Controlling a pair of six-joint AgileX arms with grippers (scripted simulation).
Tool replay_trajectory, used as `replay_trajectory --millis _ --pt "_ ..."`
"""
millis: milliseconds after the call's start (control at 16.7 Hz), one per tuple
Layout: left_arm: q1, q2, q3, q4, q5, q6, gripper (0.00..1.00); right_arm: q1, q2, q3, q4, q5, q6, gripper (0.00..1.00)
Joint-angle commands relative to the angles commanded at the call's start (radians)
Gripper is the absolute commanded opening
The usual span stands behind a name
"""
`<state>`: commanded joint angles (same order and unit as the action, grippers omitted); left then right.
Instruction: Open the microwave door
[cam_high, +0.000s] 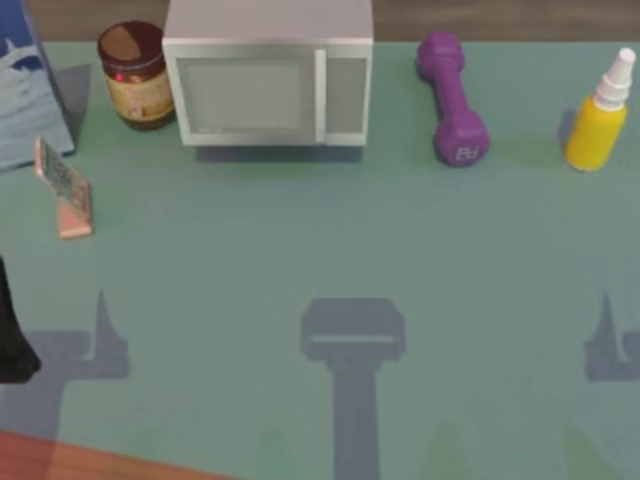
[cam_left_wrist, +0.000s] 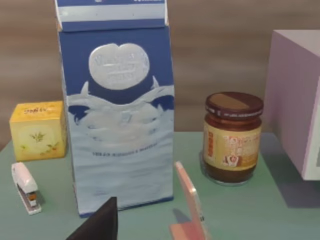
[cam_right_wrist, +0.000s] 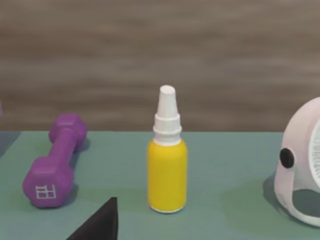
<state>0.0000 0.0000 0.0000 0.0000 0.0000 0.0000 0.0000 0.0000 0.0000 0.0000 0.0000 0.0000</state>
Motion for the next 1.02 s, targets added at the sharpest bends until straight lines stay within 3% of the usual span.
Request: replay_trajectory --millis 240,480,1020 --pt "-0.014 0.031 0.030 -0.016 -0.008 -0.008 1.00 0.000 0.000 0.000 0.000 0.000 0.000 1.00" --pt "-0.087 0.220 0.206 -0.098 -0.053 -0.061 1.00 0.000 0.000 0.000 0.000 0.000 0.000 1.00" --pt "-0.363 1.111 0.973 -0.347 -0.217 -0.303 1.00 0.000 0.000 0.000 0.000 0.000 0.000 1.00"
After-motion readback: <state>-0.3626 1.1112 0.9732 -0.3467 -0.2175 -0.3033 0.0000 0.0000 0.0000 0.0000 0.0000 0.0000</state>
